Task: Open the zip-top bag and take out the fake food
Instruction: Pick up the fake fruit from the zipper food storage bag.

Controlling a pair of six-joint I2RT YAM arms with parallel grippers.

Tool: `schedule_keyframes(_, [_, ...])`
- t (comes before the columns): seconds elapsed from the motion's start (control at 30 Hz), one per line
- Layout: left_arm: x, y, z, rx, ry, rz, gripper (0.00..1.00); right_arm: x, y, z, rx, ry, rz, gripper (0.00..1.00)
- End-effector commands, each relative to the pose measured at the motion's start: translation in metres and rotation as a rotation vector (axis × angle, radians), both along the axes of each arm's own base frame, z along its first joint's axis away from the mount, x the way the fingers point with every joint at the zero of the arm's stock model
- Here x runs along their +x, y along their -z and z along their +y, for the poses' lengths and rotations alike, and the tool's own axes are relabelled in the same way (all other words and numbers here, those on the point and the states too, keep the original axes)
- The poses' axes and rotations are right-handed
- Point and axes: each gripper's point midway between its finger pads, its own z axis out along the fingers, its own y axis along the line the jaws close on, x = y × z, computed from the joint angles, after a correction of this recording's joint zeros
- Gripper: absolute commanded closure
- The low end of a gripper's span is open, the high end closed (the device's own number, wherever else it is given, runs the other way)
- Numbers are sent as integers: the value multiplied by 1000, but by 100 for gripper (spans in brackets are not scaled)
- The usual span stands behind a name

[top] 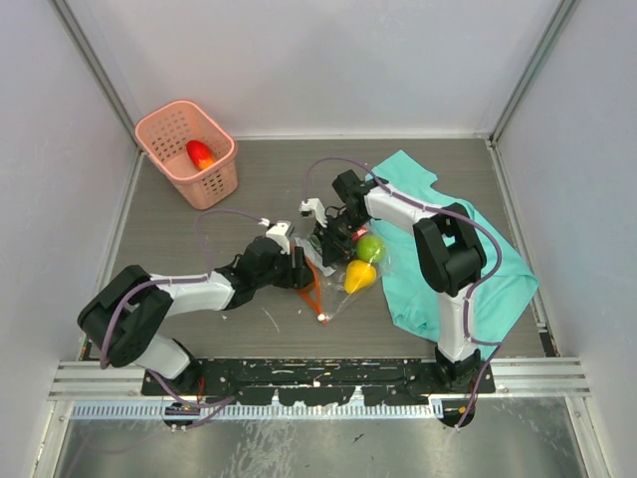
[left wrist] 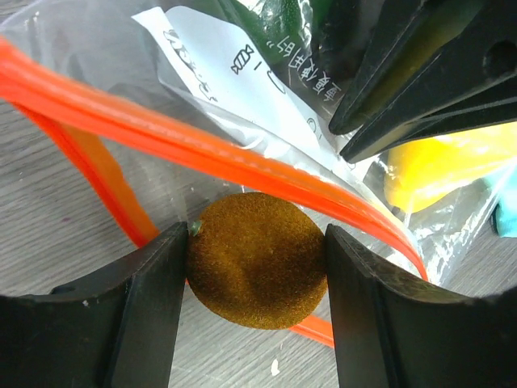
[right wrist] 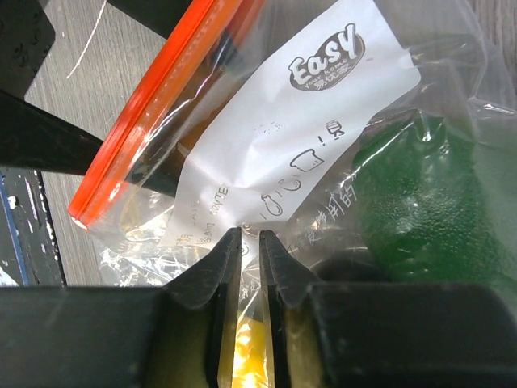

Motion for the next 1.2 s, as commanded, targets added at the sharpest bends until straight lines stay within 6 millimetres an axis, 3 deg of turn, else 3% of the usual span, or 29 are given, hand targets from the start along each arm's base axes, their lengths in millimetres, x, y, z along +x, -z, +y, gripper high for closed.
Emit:
schedule_keyframes(0.0, [7, -22, 7, -52, -52, -58, 67, 4, -39, 6, 87, -24, -80, 76])
schedule_keyframes(0.43, [4, -33, 12, -160, -64, -13, 74, 1, -50, 7, 119, -36, -97, 74])
schedule_keyframes(0.8, [-17, -41, 51, -172, -137, 87, 76, 1, -56, 6, 137, -44, -108, 74])
schedule_keyframes(0.97, [-17, -55, 75, -175, -196, 66, 76, 1, -57, 5, 138, -44, -111, 74])
schedule_keyframes(1.17, [-3, -97, 93, -239, -241, -32, 77, 2, -63, 3, 145, -44, -128, 74])
